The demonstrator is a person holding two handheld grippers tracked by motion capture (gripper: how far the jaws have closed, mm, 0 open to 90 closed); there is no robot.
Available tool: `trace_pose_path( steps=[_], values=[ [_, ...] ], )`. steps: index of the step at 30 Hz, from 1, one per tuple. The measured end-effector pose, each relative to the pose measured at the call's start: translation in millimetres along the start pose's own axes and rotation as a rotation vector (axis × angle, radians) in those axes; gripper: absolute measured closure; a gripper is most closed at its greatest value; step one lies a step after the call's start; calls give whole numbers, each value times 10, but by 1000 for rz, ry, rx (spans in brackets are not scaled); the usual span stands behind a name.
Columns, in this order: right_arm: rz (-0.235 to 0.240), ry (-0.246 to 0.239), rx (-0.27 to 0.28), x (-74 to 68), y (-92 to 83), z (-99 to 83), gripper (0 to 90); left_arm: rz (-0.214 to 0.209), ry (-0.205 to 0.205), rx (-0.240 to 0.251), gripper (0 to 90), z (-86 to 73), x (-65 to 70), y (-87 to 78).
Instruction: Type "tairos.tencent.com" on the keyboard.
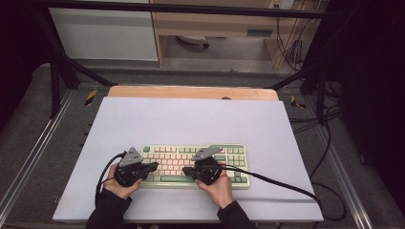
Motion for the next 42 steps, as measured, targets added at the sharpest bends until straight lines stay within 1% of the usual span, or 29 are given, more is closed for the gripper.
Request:
trace_pose_path(
  steps=[2, 4, 9, 14, 30, 42],
  values=[
    [-9, -13, 1, 10, -40, 9, 900, -1, 1, 1, 899, 2, 3, -3],
    [-11, -15, 5, 17, -88, 17, 900, -2, 2, 2, 899, 4, 4, -6],
    [-31, -5, 25, 63, -231, 20, 900, -3, 2, 1, 899, 6, 10, -3],
    [-39, 9, 38, 117, -353, -21, 900, -5, 4, 3, 899, 11, 22, -4],
    [-56, 30, 69, 254, -596, -211, 900, -12, 20, 12, 900, 85, 94, -12],
    [-73, 50, 70, 319, -714, -337, 900, -22, 31, 0, 899, 182, 197, 96]
  ],
)
Point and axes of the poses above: each handheld gripper's, and its own axes: y roughly forward along the jaws, z roughly out of its top, x roughly to its right, the point moved 6 cm from there along y, roughly forward along the jaws, and after that the axes turned 8 degrees about z, right-handed, at the moved point
